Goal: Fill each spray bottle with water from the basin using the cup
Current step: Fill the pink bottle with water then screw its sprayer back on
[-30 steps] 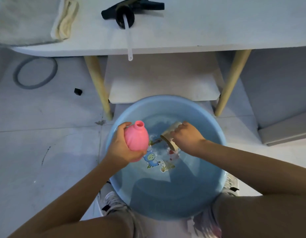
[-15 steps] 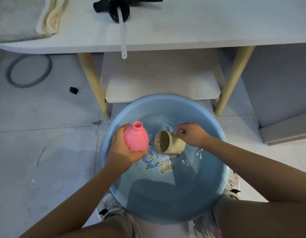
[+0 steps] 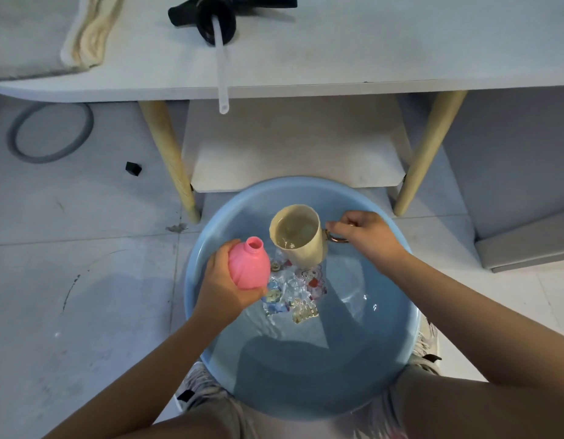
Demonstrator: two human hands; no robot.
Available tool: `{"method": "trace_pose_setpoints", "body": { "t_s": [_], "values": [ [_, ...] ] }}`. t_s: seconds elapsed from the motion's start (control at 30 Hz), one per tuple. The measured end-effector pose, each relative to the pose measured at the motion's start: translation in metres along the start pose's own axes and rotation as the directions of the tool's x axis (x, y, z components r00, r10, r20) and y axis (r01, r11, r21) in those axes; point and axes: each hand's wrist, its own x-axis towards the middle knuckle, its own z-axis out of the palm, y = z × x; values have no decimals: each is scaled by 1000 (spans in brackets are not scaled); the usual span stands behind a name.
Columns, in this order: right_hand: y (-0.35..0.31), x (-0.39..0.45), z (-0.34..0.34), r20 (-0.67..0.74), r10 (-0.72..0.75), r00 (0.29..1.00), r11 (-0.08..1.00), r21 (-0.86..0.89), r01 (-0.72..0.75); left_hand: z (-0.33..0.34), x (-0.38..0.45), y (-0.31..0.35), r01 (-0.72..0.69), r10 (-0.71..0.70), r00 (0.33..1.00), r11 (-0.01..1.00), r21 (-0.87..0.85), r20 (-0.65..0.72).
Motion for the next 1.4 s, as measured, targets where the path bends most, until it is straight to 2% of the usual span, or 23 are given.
{"method": "trace_pose_setpoints", "body": {
  "t_s": [0.23, 0.4, 0.53, 0.9, 1.13, 1.4],
  "values": [
    [-29, -6, -6, -105, -203, 973, 968, -173, 184, 9, 4, -8, 45, -43, 997, 998, -46, 57],
    [-41, -17, -8, -125, -447, 886, 858, -341, 384, 12, 5, -2, 39, -32, 995, 997, -70, 92],
    [-46, -22, -7, -141, -566, 812, 778, -419, 469, 13, 5, 2, 42, -35, 996, 996, -77, 86],
    [-49, -22, -8, -124, -690, 713, 661, -509, 551, 13, 5, 8, 57, -49, 993, 996, -74, 104],
    [-50, -20, -8, -119, -715, 689, 638, -513, 575, 14, 6, 12, 62, -54, 992, 996, -60, 117],
    [-53, -23, -8, -121, -771, 625, 575, -555, 601, 14, 7, 11, 59, -50, 992, 995, -81, 112]
  ]
}}
